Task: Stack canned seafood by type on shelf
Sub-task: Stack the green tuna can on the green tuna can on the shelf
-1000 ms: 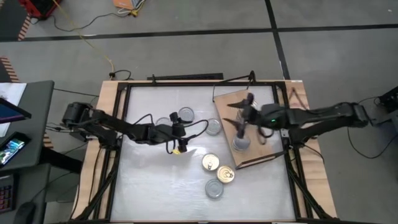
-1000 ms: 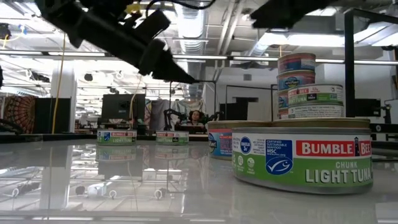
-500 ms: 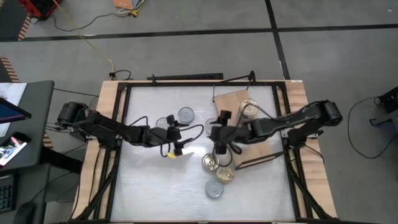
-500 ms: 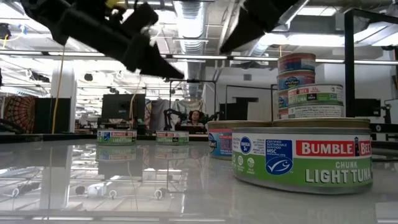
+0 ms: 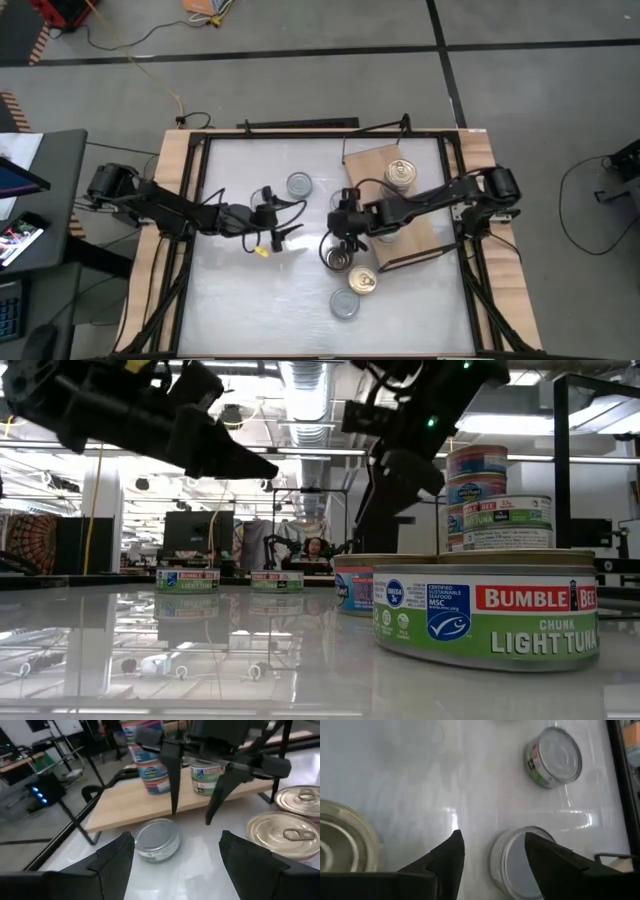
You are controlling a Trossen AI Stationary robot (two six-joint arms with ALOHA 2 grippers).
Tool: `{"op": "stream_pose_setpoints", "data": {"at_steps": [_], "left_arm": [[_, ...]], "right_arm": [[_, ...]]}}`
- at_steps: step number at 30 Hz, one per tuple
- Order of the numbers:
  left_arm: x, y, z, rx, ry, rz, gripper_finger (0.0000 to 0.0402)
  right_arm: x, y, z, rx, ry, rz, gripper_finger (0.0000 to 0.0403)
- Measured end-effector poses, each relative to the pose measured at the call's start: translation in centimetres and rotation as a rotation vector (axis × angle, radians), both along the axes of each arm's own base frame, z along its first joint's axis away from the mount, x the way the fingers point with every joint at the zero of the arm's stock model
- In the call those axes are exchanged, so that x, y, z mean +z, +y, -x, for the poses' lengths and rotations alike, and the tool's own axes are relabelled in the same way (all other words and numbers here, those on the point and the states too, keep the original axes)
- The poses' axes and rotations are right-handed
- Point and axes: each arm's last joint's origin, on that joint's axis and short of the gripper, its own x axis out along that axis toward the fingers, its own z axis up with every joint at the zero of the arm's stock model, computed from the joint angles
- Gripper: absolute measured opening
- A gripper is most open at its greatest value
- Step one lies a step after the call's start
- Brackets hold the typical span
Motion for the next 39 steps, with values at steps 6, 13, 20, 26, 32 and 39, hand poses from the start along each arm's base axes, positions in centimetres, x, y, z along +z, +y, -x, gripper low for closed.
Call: {"op": "stream_pose_setpoints", "data": {"at_steps": [6, 13, 20, 26, 32, 39], "left_arm": [[-0.6, 0.5, 0.5, 0.123, 0.011, -0.017, 0.0279], [-0.9, 0.9, 0.6, 0.151, 0.037, -0.001, 0.0279], [-0.9, 1.2, 0.5, 0.163, 0.033, 0.012, 0.0279], [-1.0, 1.2, 0.6, 0.163, 0.038, 0.01, 0.0279], [-1.0, 1.2, 0.6, 0.163, 0.039, 0.009, 0.0279], [-1.0, 1.2, 0.6, 0.163, 0.039, 0.009, 0.0279]], "right_arm": [[-1.5, -0.9, -0.4, -0.027, 0.054, 0.001, 0.0216], [-2.9, -2.0, -0.5, -0.05, 0.121, -0.008, 0.0193], [-2.8, -3.2, -0.4, -0.079, 0.132, -0.018, 0.0184], [-3.2, -3.0, -0.2, -0.052, 0.16, -0.029, 0.017], [-3.7, -3.0, 0.0, -0.007, 0.179, -0.002, 0.0159], [-3.8, -3.0, 0.1, 0.008, 0.19, 0.007, 0.0141]]}}
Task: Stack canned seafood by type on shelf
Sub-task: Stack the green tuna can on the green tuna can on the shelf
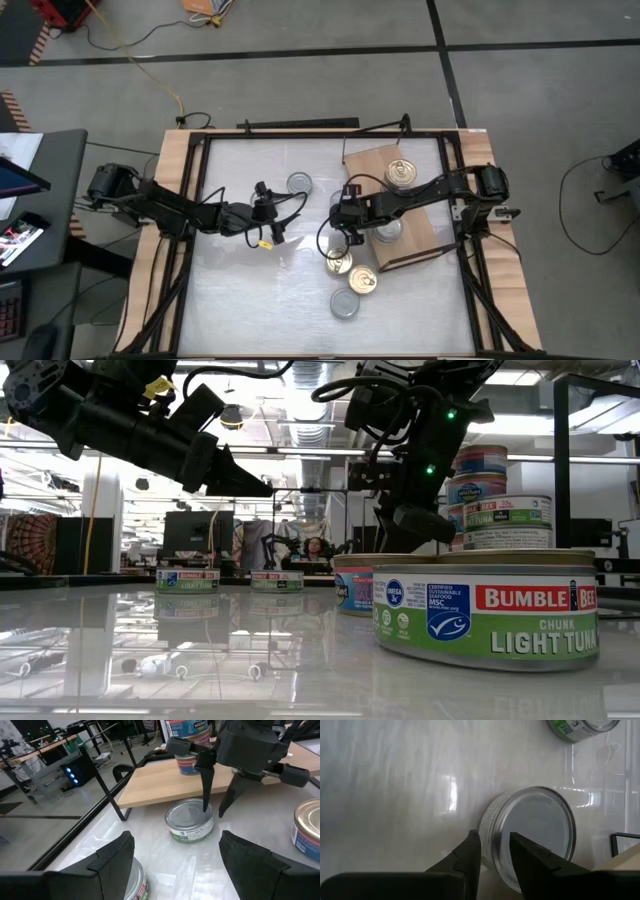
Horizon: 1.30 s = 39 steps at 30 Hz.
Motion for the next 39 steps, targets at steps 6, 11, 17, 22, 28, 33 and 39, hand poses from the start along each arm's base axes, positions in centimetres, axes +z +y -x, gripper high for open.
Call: {"op": "stream_pose_setpoints", "data": {"at_steps": [6, 11, 17, 22, 28, 33, 39], "left_arm": [[0.0, 0.0, 0.0, 0.0, 0.0, 0.0, 0.0279], [0.0, 0.0, 0.0, 0.0, 0.001, 0.0, 0.0279], [-0.1, 0.0, 0.0, 0.008, 0.013, -0.004, 0.0279], [-0.1, 0.1, 0.0, 0.016, 0.016, -0.006, 0.0279], [-0.1, 0.1, 0.0, 0.017, 0.011, 0.005, 0.0279], [-0.2, -0.2, -0.1, -0.07, -0.001, 0.056, 0.0279], [-0.2, -0.3, -0.2, -0.128, -0.012, 0.104, 0.0279]], "right_arm": [[-0.1, 0.2, 0.1, 0.031, 0.027, 0.012, 0.0114], [-1.1, 0.2, -0.1, 0.037, 0.056, 0.017, 0.0097], [-1.9, 0.5, -0.6, 0.054, 0.063, 0.028, 0.009], [-1.9, 1.0, -0.5, 0.097, 0.072, 0.001, 0.0076], [-2.2, 0.9, -0.4, 0.106, 0.085, -0.038, 0.0063], [-1.9, 0.6, -0.7, 0.095, 0.072, -0.028, 0.0062], [0.0, 0.7, -1.5, 0.099, 0.09, -0.02, 0.0062]]}}
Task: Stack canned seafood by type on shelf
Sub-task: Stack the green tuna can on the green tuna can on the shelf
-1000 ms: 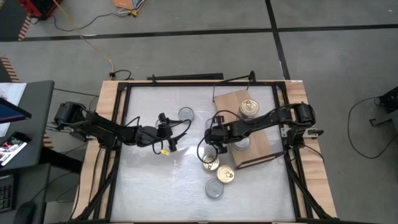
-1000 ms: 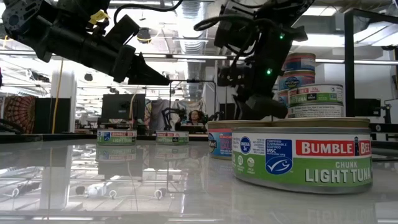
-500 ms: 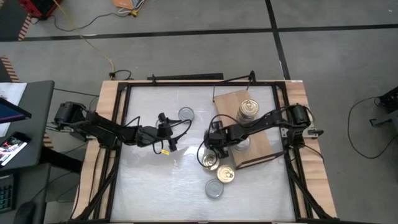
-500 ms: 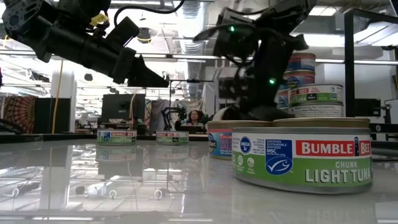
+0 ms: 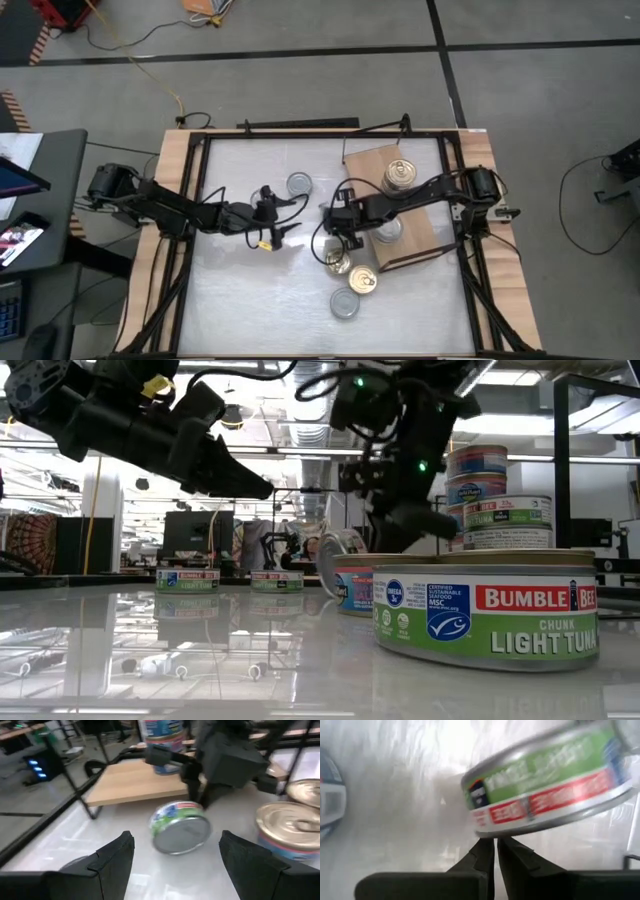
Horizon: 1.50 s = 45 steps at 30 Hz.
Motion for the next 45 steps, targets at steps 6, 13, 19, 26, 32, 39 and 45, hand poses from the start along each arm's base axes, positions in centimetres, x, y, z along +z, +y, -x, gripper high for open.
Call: {"op": "stream_pose_setpoints", "data": {"at_steps": [6, 13, 19, 26, 32, 39, 45], "left_arm": [[0.1, -0.1, -0.4, -0.027, 0.046, -0.008, 0.0279], [0.2, -0.1, -0.4, -0.019, 0.043, -0.014, 0.0279], [0.2, -0.1, -0.4, -0.046, 0.042, 0.012, 0.0279], [0.2, -0.2, -0.4, -0.047, 0.036, 0.012, 0.0279], [0.6, 0.4, -0.3, 0.12, 0.023, -0.089, 0.0279], [0.8, 1.2, -0.2, 0.242, 0.05, -0.196, 0.0279], [0.9, 1.4, -0.2, 0.255, 0.047, -0.205, 0.0279]], "right_arm": [[1.9, -0.1, -0.2, -0.029, 0.055, 0.024, 0.0062], [4.3, -0.7, 0.2, -0.145, 0.131, 0.036, 0.0072], [6.3, -1.2, -0.1, -0.347, 0.075, -0.053, 0.0162], [9.1, -0.7, -1.2, -0.494, -0.092, -0.135, 0.031], [9.2, 0.2, -3.0, -0.602, -0.286, -0.239, 0.039], [7.0, 0.0, -3.7, -0.707, -0.271, -0.207, 0.0384], [5.6, -1.1, -3.4, -0.785, -0.225, -0.252, 0.0369]]}}
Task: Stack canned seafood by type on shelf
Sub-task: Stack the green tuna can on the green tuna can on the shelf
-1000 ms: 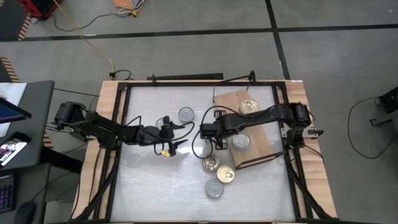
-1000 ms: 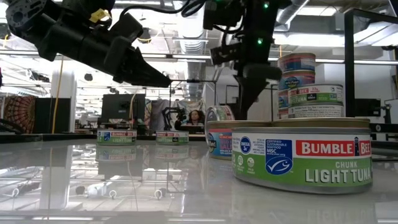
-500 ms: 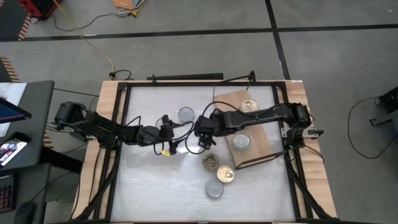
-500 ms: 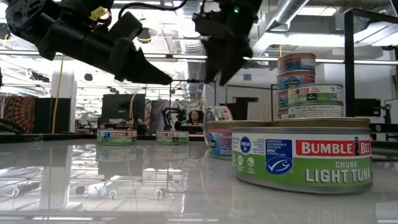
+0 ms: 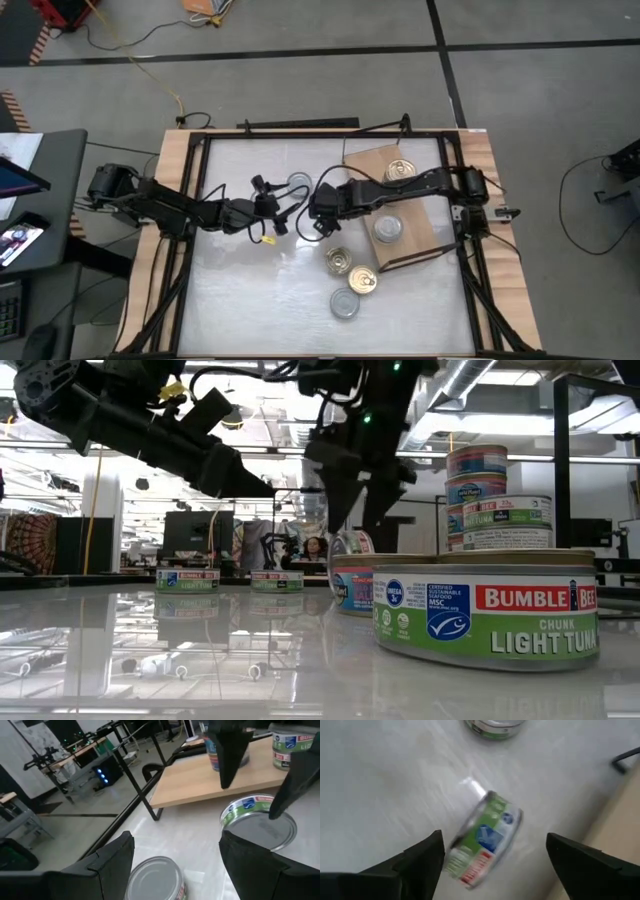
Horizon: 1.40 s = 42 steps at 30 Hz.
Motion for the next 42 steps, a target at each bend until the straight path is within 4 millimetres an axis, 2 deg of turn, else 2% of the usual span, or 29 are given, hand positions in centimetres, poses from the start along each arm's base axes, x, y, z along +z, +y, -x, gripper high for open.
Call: {"op": "stream_pose_setpoints", "data": {"at_steps": [3, 9, 14, 20, 30, 33, 37, 42], "left_arm": [[0.0, 0.0, 0.0, 0.001, 0.0, 0.0, 0.0279], [-0.1, 0.0, 0.0, 0.002, 0.011, 0.001, 0.0279], [-0.3, 0.0, 0.1, 0.005, 0.022, 0.01, 0.0279], [-0.3, 0.0, 0.1, 0.008, 0.013, 0.022, 0.0279], [-0.3, 0.0, 0.1, 0.012, 0.005, 0.036, 0.0279], [-0.4, 0.0, 0.1, 0.012, 0.014, 0.041, 0.0279], [-0.6, -0.2, 0.0, -0.063, 0.033, 0.07, 0.0279], [-0.7, -0.4, 0.0, -0.126, 0.037, 0.085, 0.0279]], "right_arm": [[-0.2, -0.1, 0.0, -0.016, -0.002, -0.012, 0.0368], [-2.1, 0.0, -0.7, -0.025, 0.026, -0.026, 0.0367], [-2.0, 0.6, -0.6, 0.024, 0.037, -0.015, 0.0351], [-1.5, 1.3, 0.0, 0.088, 0.086, -0.022, 0.0264], [-2.0, 1.3, -0.1, 0.147, 0.118, -0.009, 0.0073], [-1.9, 1.3, 0.0, 0.166, 0.132, -0.001, 0.0039], [-1.7, 1.3, 0.6, 0.183, 0.192, 0.009, 0.0045], [-1.5, 0.7, 1.4, 0.15, 0.256, 0.023, 0.0101]]}}
